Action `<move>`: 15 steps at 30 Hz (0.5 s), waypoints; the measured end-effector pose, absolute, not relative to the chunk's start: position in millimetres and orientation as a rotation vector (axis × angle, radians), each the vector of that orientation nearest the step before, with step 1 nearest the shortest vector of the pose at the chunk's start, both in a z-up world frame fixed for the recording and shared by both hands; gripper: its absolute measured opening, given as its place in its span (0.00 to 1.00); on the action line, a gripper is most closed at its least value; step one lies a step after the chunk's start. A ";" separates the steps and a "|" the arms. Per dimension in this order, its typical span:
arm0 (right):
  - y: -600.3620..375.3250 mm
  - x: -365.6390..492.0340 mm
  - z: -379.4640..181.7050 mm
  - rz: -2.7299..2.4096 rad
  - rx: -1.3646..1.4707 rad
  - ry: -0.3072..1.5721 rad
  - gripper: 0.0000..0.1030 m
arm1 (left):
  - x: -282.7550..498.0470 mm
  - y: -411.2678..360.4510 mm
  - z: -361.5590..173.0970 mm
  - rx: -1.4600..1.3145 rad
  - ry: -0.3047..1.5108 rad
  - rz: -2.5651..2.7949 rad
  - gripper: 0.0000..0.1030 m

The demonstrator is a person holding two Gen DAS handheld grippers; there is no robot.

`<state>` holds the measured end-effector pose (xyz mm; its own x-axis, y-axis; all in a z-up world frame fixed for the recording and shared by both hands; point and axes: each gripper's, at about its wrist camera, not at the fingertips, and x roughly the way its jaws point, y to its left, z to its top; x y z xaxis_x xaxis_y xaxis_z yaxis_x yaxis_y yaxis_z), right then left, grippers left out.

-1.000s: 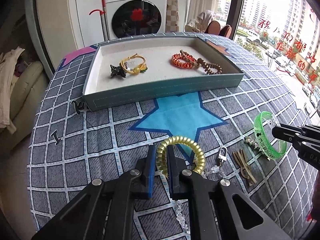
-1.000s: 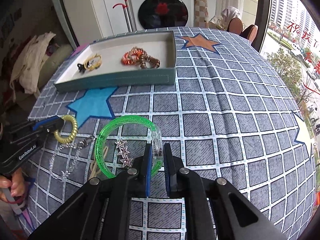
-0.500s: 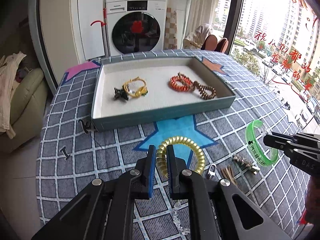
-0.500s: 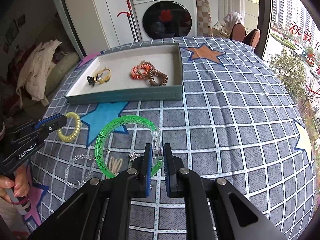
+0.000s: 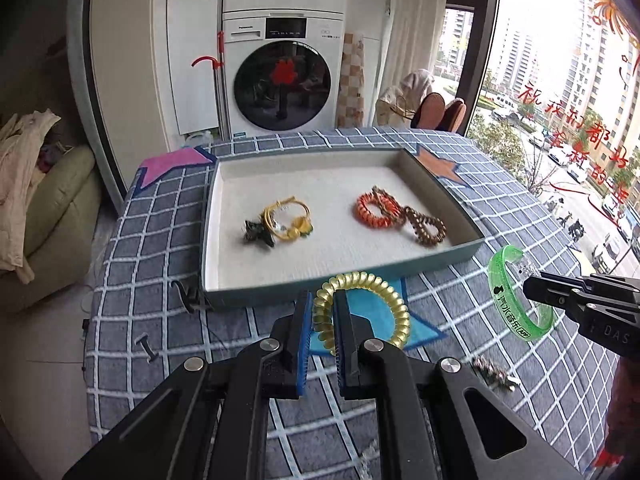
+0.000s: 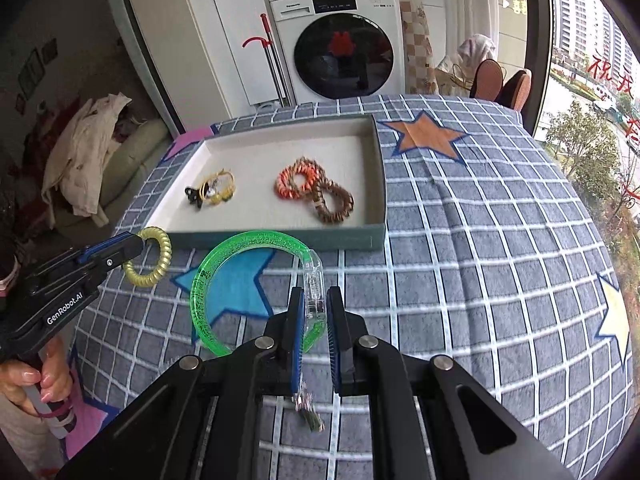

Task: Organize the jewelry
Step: 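Carry the gold coil and green bangle into the tray and open both tools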

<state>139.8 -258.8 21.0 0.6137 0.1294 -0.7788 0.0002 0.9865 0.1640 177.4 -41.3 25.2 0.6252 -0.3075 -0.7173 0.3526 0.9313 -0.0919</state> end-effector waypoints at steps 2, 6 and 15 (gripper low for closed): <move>-258.3 148.1 22.2 0.075 0.156 0.905 0.12 | 186.5 -41.5 28.2 0.054 0.803 -0.372 0.30; -260.8 171.5 21.2 0.070 0.170 0.906 0.12 | 205.8 -44.4 32.2 0.056 0.794 -0.349 0.30; -260.6 213.4 15.2 0.050 0.174 0.902 0.12 | 245.6 -51.7 25.1 0.039 0.809 -0.282 0.30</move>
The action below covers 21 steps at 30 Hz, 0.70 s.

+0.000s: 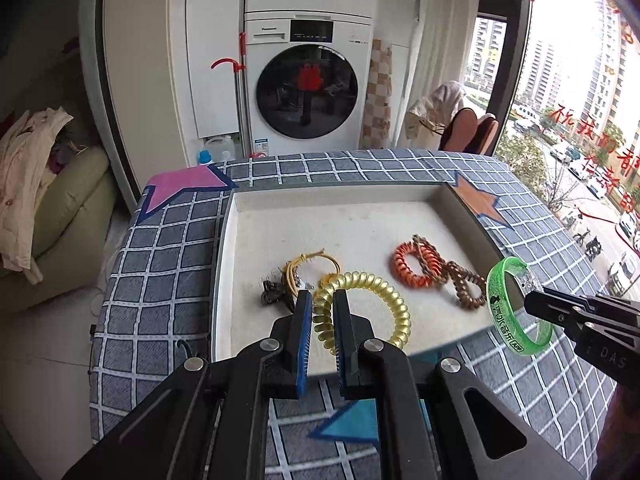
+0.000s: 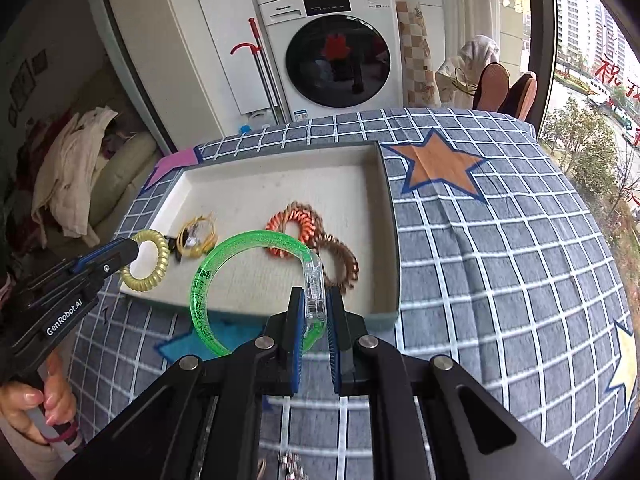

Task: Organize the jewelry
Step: 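Carry the gold coil and green bangle into the tray and open both tools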

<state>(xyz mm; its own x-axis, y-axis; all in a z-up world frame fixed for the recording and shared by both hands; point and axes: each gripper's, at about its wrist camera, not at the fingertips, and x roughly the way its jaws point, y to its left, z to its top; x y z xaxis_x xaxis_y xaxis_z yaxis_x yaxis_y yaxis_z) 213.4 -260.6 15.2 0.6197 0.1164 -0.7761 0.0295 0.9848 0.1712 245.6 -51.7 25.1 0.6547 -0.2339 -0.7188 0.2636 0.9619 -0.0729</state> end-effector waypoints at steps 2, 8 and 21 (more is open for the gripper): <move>-259.5 221.8 12.9 0.048 0.171 0.906 0.12 | 254.3 -55.8 20.4 0.052 0.817 -0.267 0.30; -256.7 244.4 4.6 0.027 0.165 0.910 0.12 | 272.9 -64.1 7.9 0.079 0.836 -0.248 0.30; -257.5 277.9 -23.5 -0.045 0.134 0.951 0.12 | 299.3 -78.5 -30.9 0.179 0.890 -0.185 0.30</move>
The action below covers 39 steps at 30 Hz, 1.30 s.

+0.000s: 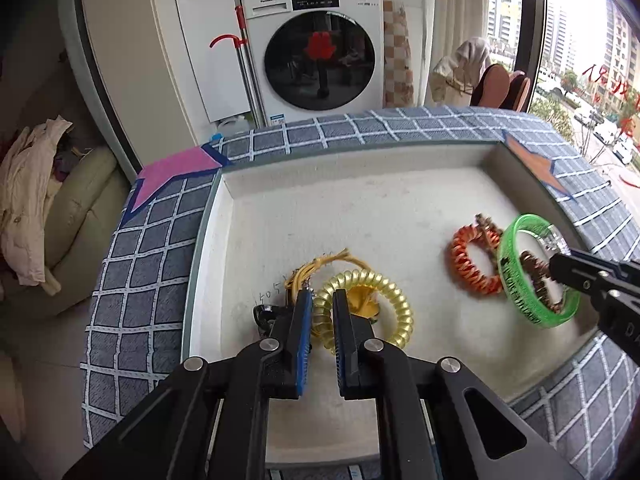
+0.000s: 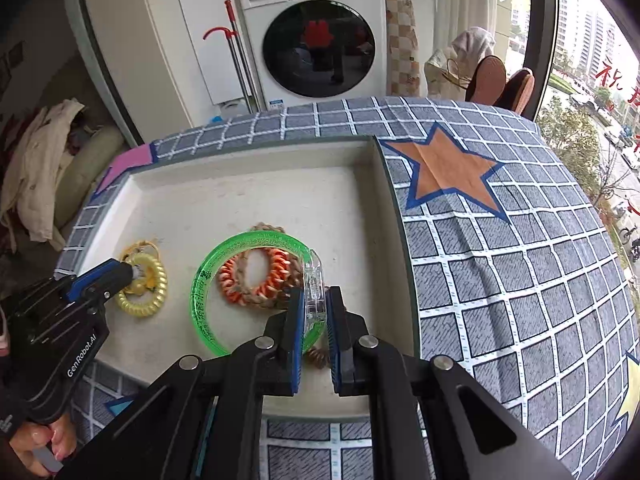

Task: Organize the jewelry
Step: 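Carry the gold coil and green bangle into the tray and open both tools, then withdraw both tools from the tray back over the remaining jewelry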

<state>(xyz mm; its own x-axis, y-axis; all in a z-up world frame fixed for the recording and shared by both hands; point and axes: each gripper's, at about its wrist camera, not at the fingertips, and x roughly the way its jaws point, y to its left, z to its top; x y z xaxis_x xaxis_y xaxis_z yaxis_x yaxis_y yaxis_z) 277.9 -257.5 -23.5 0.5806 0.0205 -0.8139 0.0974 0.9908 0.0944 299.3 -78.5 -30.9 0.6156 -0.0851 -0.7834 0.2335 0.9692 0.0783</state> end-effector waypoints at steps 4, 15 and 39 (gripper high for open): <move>-260.9 278.1 -30.2 -0.051 0.142 0.963 0.13 | 301.3 -78.4 -38.8 0.202 0.895 -0.166 0.30; -263.2 272.3 -21.4 -0.023 0.188 0.929 0.53 | 297.2 -84.8 -40.3 0.254 0.887 -0.139 0.30; -273.9 202.7 13.3 0.045 0.300 0.853 0.71 | 275.7 -74.3 -1.3 0.156 0.805 -0.113 1.00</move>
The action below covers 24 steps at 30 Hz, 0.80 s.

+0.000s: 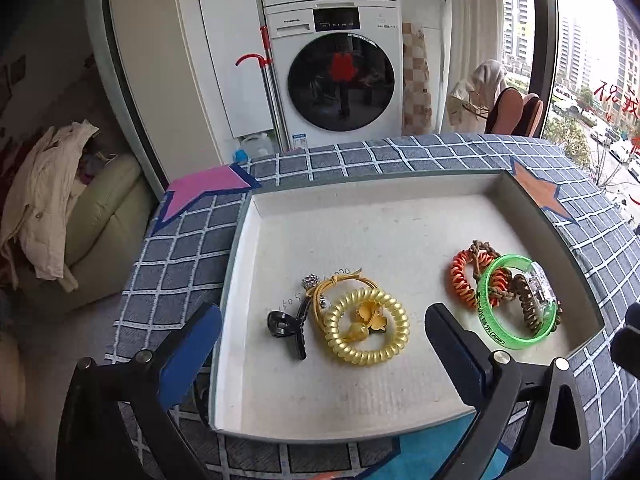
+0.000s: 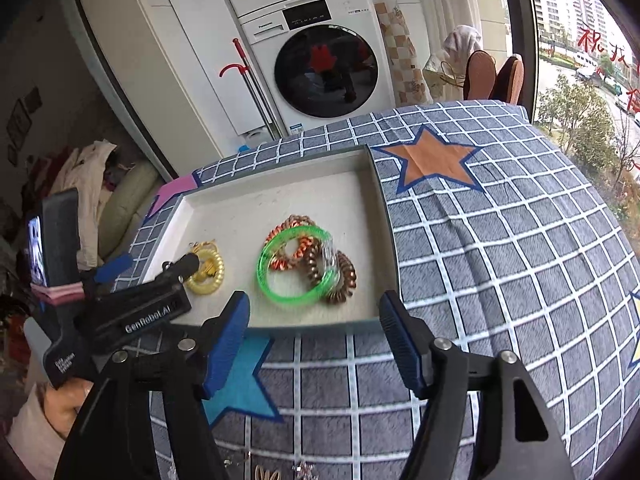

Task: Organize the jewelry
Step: 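Withdraw both tools from the tray back over the remaining jewelry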

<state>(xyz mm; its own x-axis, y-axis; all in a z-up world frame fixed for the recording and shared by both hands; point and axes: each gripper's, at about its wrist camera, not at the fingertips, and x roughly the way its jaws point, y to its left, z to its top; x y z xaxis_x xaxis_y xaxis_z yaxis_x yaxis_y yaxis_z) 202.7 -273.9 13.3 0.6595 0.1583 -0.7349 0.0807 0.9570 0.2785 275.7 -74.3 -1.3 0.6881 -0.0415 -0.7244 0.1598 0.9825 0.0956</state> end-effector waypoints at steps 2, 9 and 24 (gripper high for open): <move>-273.4 197.2 13.7 0.055 0.305 0.854 0.76 | 265.1 -72.8 5.4 0.165 0.783 -0.118 1.00; -272.3 167.0 13.7 0.098 0.315 0.852 0.86 | 233.5 -60.7 12.6 0.173 0.791 -0.181 1.00; -275.1 89.2 -22.1 0.050 0.241 0.974 0.86 | 131.2 -53.9 -8.0 0.173 0.865 -0.279 1.00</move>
<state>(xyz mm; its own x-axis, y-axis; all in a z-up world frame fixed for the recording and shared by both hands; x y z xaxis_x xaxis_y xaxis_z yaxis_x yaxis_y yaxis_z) 89.2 -275.1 -22.1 0.5633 0.1501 -0.8125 0.0656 0.9722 0.2250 131.2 -53.9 -8.0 0.6157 -0.1709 -0.7692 0.3105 0.9498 0.0375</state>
